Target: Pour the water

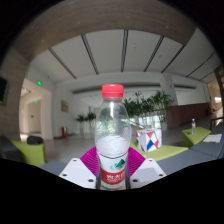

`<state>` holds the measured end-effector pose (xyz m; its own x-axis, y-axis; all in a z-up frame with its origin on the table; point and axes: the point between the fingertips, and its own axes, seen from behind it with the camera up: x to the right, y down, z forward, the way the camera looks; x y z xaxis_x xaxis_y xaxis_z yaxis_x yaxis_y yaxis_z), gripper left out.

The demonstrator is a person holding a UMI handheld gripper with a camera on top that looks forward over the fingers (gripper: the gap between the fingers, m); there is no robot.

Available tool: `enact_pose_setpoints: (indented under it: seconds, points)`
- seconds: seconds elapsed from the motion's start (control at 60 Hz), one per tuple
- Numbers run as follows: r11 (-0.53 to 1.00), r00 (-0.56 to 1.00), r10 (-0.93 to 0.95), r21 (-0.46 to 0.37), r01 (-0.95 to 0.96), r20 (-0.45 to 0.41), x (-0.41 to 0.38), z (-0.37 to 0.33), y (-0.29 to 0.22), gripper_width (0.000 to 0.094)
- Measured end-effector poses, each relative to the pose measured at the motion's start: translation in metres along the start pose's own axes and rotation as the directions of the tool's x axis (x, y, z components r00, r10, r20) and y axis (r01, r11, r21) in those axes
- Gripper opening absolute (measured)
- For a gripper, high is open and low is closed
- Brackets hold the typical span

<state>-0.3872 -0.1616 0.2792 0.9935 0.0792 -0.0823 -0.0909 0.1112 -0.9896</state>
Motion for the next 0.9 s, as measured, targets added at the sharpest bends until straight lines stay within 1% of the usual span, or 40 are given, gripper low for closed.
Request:
enact_pose_setpoints:
  seconds: [0.083, 0.1, 0.15, 0.217, 0.35, 0.4, 0.417, 0.433, 0.45, 0.483, 0.517, 0.55, 0.6, 0.633, 0.667, 0.7, 0.783, 0.833, 0.9]
  points:
    - [0.992, 0.996, -0.083, -0.098, 0.078, -0.039, 0.039, 0.021, 0.060, 0.0323]
    - [0.988, 0.995, -0.095, -0.123, 0.090, -0.040, 0.044, 0.004, 0.059, 0.0325]
    - [0.978, 0.991, -0.126, -0.174, 0.116, -0.048, 0.059, 0.008, 0.093, 0.0324]
    - [0.963, 0.990, -0.134, -0.240, 0.119, -0.047, 0.075, 0.011, 0.125, 0.0324]
    - [0.937, 0.988, -0.150, -0.325, 0.126, -0.048, 0.085, 0.001, 0.175, 0.0326]
    - [0.921, 0.987, -0.151, -0.370, 0.120, -0.055, 0.089, -0.004, 0.197, 0.0326]
    - [0.914, 0.987, -0.148, -0.389, 0.114, -0.059, 0.091, -0.008, 0.205, 0.0350]
    - [0.932, 0.988, -0.141, -0.346, 0.111, -0.063, 0.090, -0.005, 0.196, 0.0333]
    - [0.935, 0.988, -0.141, -0.336, 0.112, -0.064, 0.094, 0.000, 0.193, 0.0328]
    - [0.932, 0.987, -0.145, -0.344, 0.114, -0.066, 0.091, -0.008, 0.200, 0.0337]
    - [0.937, 0.987, -0.148, -0.329, 0.118, -0.067, 0.090, -0.009, 0.198, 0.0385]
    - [0.938, 0.986, -0.152, -0.325, 0.123, -0.067, 0.088, -0.010, 0.199, 0.0390]
    - [0.938, 0.985, -0.157, -0.322, 0.128, -0.068, 0.090, -0.007, 0.196, 0.0451]
    - [0.937, 0.985, -0.157, -0.324, 0.127, -0.069, 0.089, -0.008, 0.195, 0.0493]
    - [0.935, 0.985, -0.159, -0.330, 0.127, -0.069, 0.089, -0.008, 0.196, 0.0515]
    - [0.928, 0.983, -0.166, -0.350, 0.129, -0.077, 0.092, -0.009, 0.198, 0.0546]
    - [0.909, 0.979, -0.180, -0.397, 0.129, -0.092, 0.097, -0.017, 0.199, 0.0878]
    - [0.905, 0.977, -0.181, -0.408, 0.120, -0.113, 0.100, -0.026, 0.192, 0.0840]
    - [0.907, 0.974, -0.184, -0.405, 0.115, -0.133, 0.102, -0.041, 0.177, 0.0857]
